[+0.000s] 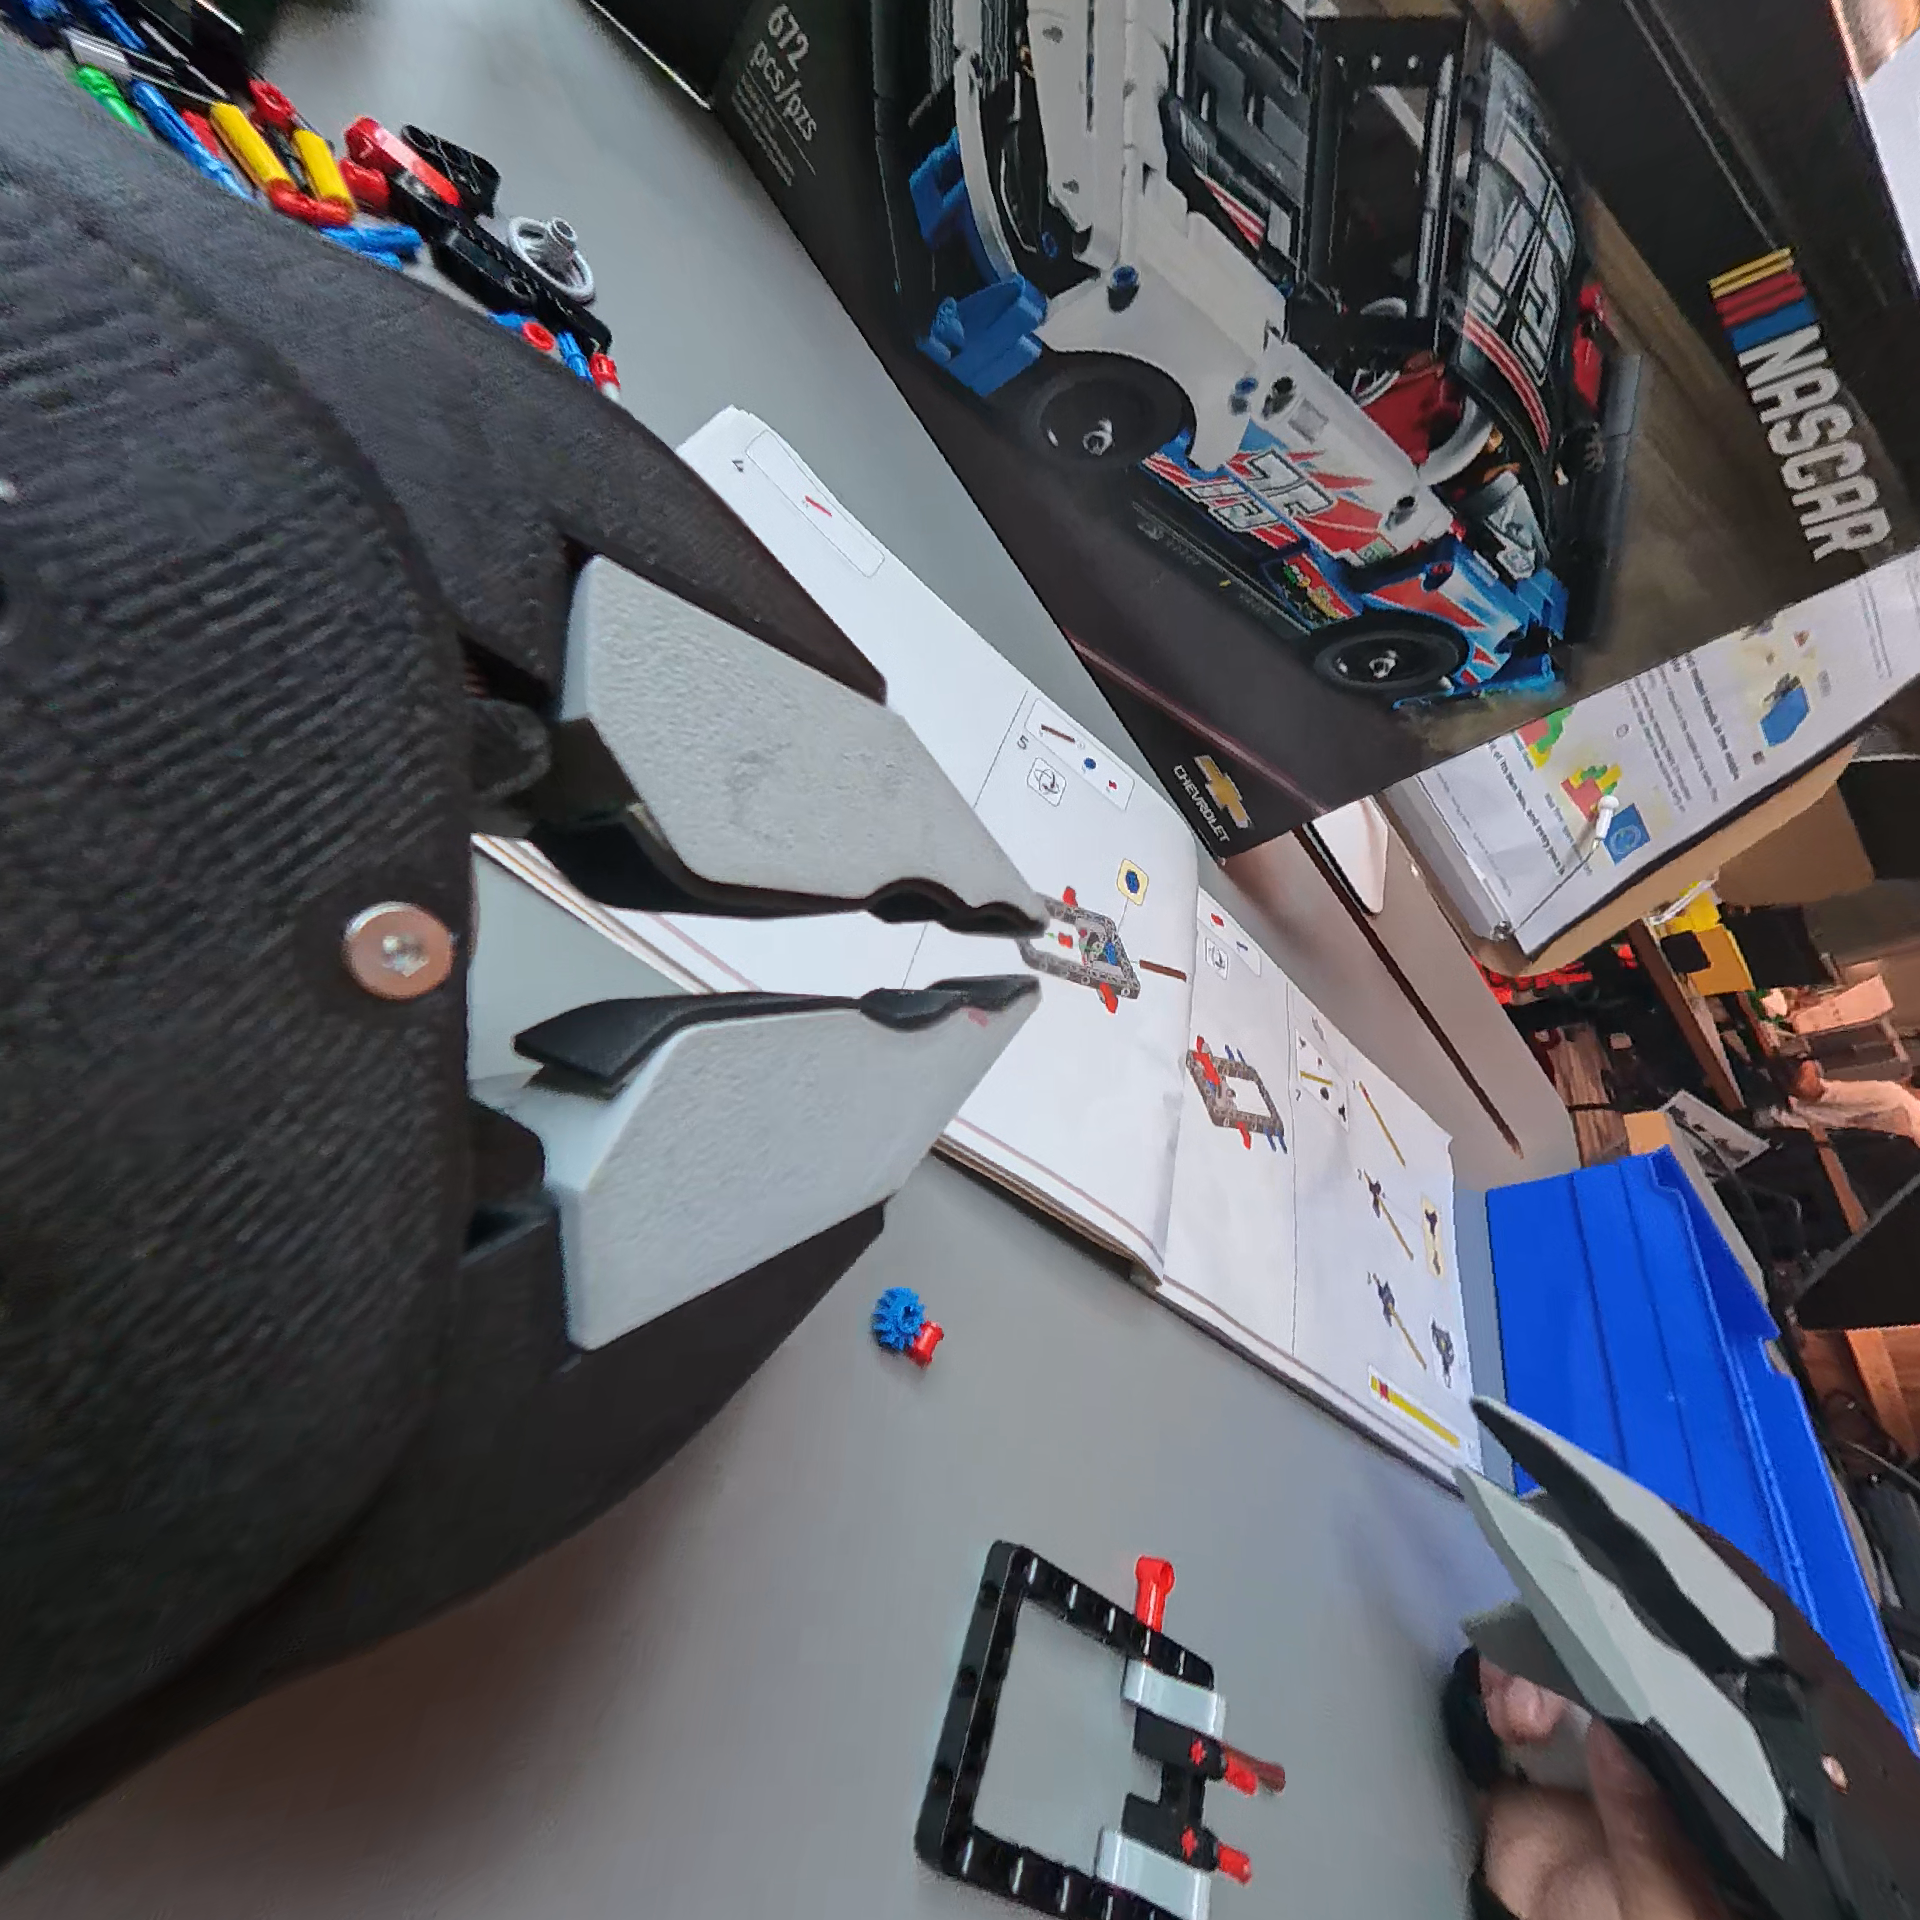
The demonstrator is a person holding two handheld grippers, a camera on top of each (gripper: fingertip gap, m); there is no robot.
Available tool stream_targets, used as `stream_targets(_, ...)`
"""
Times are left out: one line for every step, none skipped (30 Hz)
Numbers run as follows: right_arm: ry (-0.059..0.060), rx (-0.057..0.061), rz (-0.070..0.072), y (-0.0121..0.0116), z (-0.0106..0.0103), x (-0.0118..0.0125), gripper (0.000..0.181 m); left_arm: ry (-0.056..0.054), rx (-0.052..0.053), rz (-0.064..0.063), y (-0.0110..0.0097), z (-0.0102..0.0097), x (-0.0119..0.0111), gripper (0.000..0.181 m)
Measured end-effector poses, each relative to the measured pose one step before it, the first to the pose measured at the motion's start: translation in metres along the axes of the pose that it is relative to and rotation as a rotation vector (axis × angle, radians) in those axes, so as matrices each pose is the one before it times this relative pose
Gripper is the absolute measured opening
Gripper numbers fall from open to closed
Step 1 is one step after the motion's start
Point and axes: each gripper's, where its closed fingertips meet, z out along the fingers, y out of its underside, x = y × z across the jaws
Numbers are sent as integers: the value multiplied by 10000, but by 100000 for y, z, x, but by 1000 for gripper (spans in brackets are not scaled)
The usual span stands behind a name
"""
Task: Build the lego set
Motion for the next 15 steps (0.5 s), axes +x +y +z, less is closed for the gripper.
stream_targets(-141, 29, -80, -128, 247, -226, 21, 59, -141, 172, 82, 190, 386, 6)
stream_targets(-135, 35, -96, -150, 281, -235, 19, 193, -94, 211, 40, 146, 621, 5)
stream_targets(-106, 55, -119, -186, 330, -152, 18, 87, -68, 148, -33, 135, 483, 5)
stream_targets(-114, 74, -112, -243, 395, -111, 18, -8, -61, 105, -47, 148, 336, 4)
stream_targets(-142, 75, -65, -243, 422, -127, 18, 19, -67, 96, -28, 178, 317, 3)
stream_targets(-170, 88, -41, -257, 403, -163, 18, 98, -53, 119, -16, 164, 340, 3)
stream_targets(-182, 68, -14, -210, 371, -191, 18, 32, -36, 67, 7, 117, 156, 2)
stream_targets(-162, 27, 27, -123, 291, -180, 18, 39, 4, 0, -10, 45, 61, 1)
stream_targets(-98, 28, 25, -108, 188, -117, 19, 20, 45, -62, -39, -45, -33, 1)
stream_targets(-22, 42, -10, -93, 98, -43, 19, -23, 118, -116, -131, -123, -151, 1)
stream_targets(33, 24, -18, -41, 22, 18, 19, -56, 179, -142, -209, -194, -188, 0)
stream_targets(22, 0, 3, 2, -9, 25, 19, -114, 174, -172, -212, -220, -261, 0)
stream_targets(44, 41, 9, -40, -65, 48, 19, -95, 139, -196, -165, -210, -232, 0)
stream_targets(92, 80, 2, -91, -110, 80, 19, 3, 126, -155, -159, -191, -76, 0)
stream_targets(74, 101, -5, -124, -139, 35, 19, 27, 110, -107, -139, -144, -25, 0)
